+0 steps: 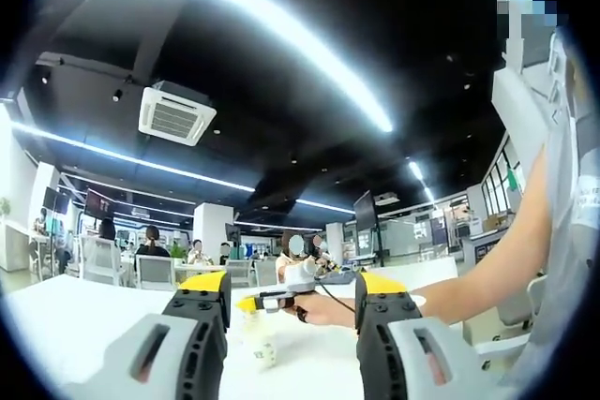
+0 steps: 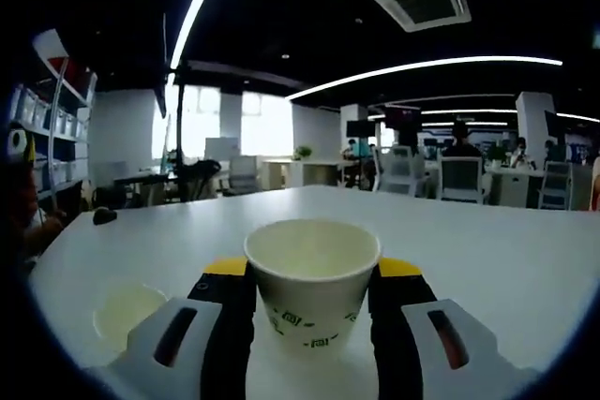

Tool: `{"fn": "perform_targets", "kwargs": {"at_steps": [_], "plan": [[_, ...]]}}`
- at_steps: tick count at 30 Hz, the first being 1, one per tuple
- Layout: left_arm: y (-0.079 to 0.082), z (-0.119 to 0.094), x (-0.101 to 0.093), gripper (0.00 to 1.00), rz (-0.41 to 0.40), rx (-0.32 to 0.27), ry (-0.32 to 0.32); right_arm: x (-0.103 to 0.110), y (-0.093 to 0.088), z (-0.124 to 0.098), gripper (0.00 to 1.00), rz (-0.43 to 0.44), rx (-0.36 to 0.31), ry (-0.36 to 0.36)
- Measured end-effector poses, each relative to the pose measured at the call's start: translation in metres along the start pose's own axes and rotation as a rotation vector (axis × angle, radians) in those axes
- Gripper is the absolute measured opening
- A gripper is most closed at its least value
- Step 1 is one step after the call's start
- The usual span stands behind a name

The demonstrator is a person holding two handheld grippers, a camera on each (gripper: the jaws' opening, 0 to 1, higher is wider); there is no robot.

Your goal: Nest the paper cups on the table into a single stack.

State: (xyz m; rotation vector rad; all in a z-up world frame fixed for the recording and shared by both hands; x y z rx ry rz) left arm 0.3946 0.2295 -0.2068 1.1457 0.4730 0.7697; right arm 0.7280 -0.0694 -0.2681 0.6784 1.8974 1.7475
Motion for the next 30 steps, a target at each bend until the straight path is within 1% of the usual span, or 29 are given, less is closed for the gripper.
{"fn": "perform_targets", "kwargs": {"at_steps": [8,13,15,18,26,28,30], "plan": [[-0.002,0.003,-0.004,0.57,-0.004,0.002,-0.019,0.01,0.013,-0.022,0.5,-0.013,-0.029,0.009],[-0.002,0.003,-0.006,0.57,-0.022,-0.005,-0.026,0.017,0.023,-0.038,0.5,-0.017,-0.05,0.039],[-0.002,0.004,-0.009,0.57,-0.014,-0.001,-0.033,0.021,0.028,-0.043,0.5,-0.037,-0.049,0.047],[-0.001,0.005,-0.01,0.57,-0.011,0.0,-0.035,0.026,0.036,-0.052,0.5,-0.045,-0.065,0.059],[0.001,0.005,-0.014,0.57,-0.007,-0.004,-0.043,0.053,0.058,-0.071,0.5,-0.096,-0.085,0.11],[0.001,0.005,-0.015,0.56,-0.006,-0.008,-0.044,0.06,0.062,-0.076,0.5,-0.1,-0.088,0.125],[0.0,0.005,-0.017,0.57,-0.011,0.002,-0.053,0.07,0.065,-0.081,0.5,-0.096,-0.086,0.139]]}}
Point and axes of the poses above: the point that each gripper's makers call its tool centre point, and the gripper's own axes: z roughly forward along the fingers, x roughly to its left, y roughly out of its top, the point moved 10 cm from there along -z, roughly backward along the fingers, and after that the axes turned 3 degrees about y, right-handed, at the moved point
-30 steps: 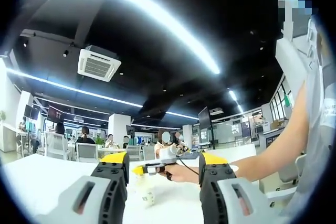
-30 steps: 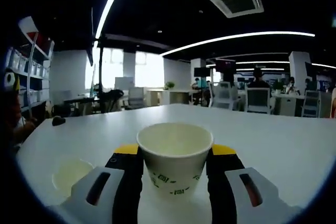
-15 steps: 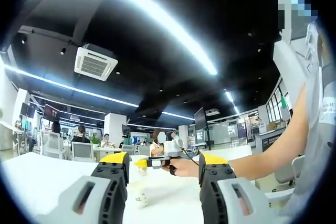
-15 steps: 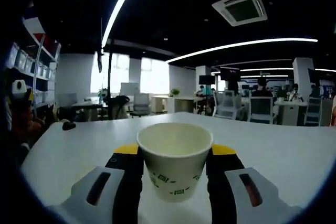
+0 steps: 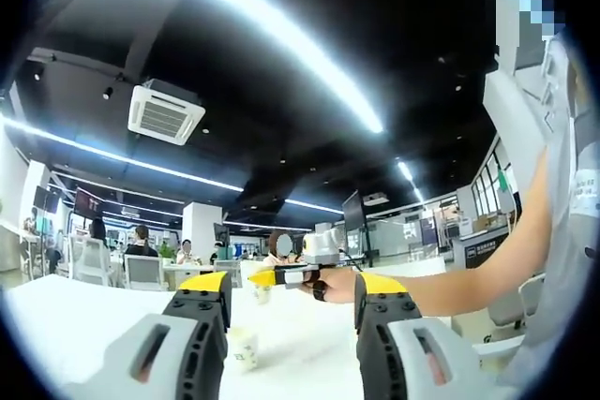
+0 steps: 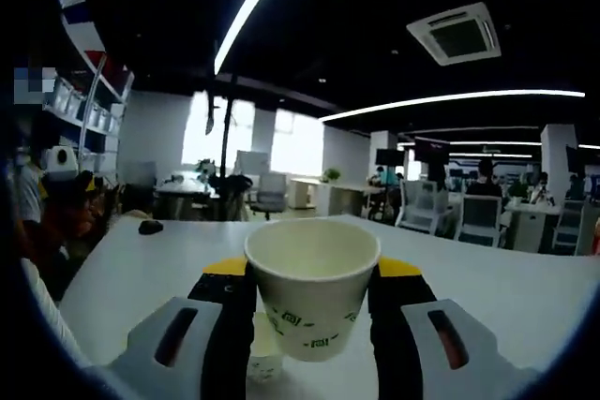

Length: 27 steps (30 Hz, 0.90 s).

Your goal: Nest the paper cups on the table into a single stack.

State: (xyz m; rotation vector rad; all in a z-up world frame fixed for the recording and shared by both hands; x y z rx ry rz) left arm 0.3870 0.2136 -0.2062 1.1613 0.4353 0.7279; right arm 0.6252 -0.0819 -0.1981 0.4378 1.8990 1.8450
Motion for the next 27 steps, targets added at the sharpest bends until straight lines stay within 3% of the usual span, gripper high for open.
{"fn": "perform_targets", "kwargs": {"at_steps": [6,17,27], "plan": [[0.005,0.0,-0.004,0.56,0.007,-0.02,-0.006,0.022,0.01,-0.007,0.5,-0.021,0.003,0.04],[0.003,0.001,-0.01,0.56,0.014,-0.005,-0.024,0.057,0.033,-0.032,0.5,-0.003,-0.008,0.106],[0.004,0.003,-0.013,0.56,0.02,-0.006,-0.027,0.094,0.057,-0.053,0.5,-0.075,0.012,0.165]]}}
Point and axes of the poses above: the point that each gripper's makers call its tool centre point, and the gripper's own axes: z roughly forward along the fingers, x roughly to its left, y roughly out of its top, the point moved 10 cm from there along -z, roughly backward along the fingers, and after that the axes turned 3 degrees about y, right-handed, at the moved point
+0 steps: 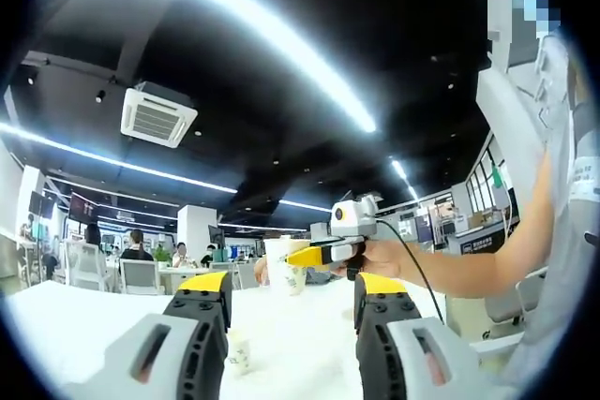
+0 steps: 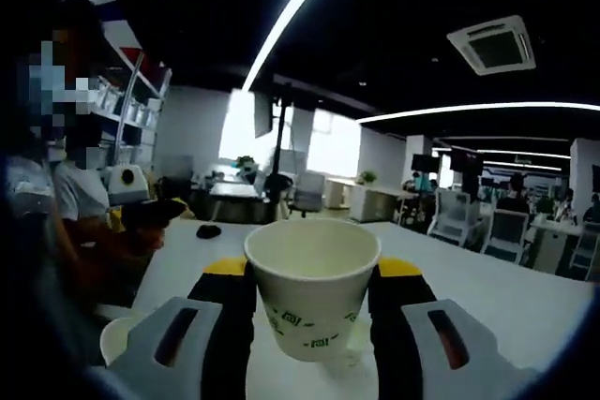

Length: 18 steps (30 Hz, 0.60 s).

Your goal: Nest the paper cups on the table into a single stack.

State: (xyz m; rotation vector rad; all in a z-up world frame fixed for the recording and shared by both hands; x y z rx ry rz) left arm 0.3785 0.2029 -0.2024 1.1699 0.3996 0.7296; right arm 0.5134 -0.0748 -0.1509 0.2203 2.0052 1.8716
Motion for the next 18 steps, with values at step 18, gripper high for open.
{"fn": "perform_targets", "kwargs": {"at_steps": [18], "plan": [[0.004,0.003,-0.013,0.55,0.008,-0.01,-0.023,0.085,0.025,-0.033,0.51,0.011,-0.09,0.167]]}}
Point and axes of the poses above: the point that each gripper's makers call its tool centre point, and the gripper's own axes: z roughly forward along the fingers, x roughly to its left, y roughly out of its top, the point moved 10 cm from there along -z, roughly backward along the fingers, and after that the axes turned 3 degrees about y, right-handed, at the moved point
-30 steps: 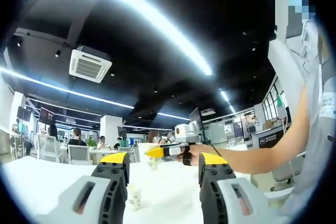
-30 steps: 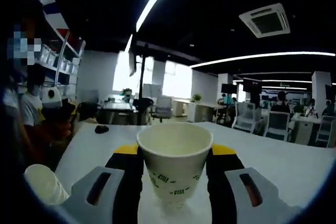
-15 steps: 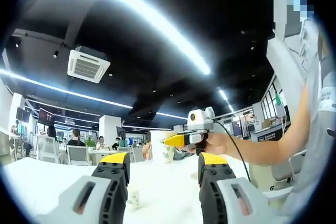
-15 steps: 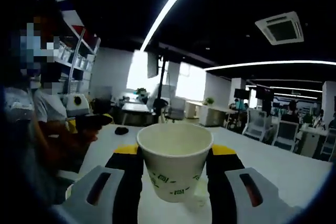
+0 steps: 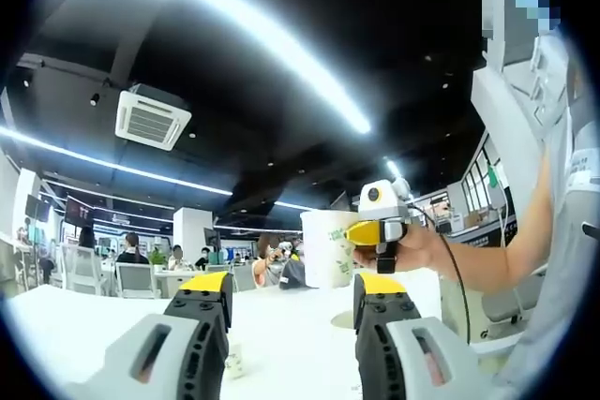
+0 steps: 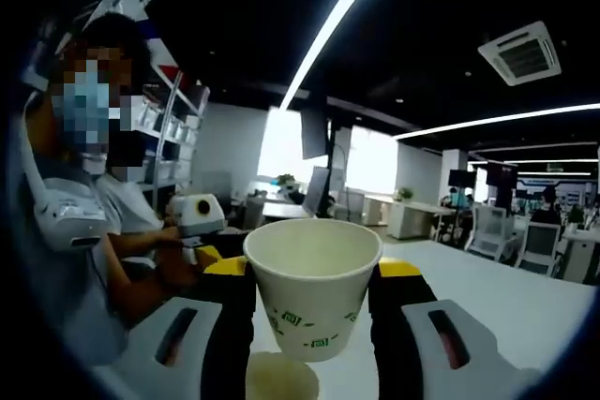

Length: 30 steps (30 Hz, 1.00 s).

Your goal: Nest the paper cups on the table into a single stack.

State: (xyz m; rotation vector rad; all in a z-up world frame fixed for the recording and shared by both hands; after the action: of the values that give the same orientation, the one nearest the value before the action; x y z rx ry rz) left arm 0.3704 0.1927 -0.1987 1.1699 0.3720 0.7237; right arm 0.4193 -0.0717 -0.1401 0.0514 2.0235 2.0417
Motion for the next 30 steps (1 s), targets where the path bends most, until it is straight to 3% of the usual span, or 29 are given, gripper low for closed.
{"fn": "perform_targets", "kwargs": {"at_steps": [11,22,30], "plan": [[0.0,0.001,-0.004,0.55,-0.002,0.007,-0.016,0.024,-0.017,-0.009,0.51,0.028,0.012,0.003],[-0.004,0.005,-0.005,0.55,0.002,0.017,-0.021,0.025,-0.045,-0.011,0.51,0.059,0.051,-0.011],[-0.001,0.005,-0.003,0.55,-0.021,-0.006,-0.026,0.026,-0.048,-0.01,0.51,0.033,0.086,-0.019]]}}
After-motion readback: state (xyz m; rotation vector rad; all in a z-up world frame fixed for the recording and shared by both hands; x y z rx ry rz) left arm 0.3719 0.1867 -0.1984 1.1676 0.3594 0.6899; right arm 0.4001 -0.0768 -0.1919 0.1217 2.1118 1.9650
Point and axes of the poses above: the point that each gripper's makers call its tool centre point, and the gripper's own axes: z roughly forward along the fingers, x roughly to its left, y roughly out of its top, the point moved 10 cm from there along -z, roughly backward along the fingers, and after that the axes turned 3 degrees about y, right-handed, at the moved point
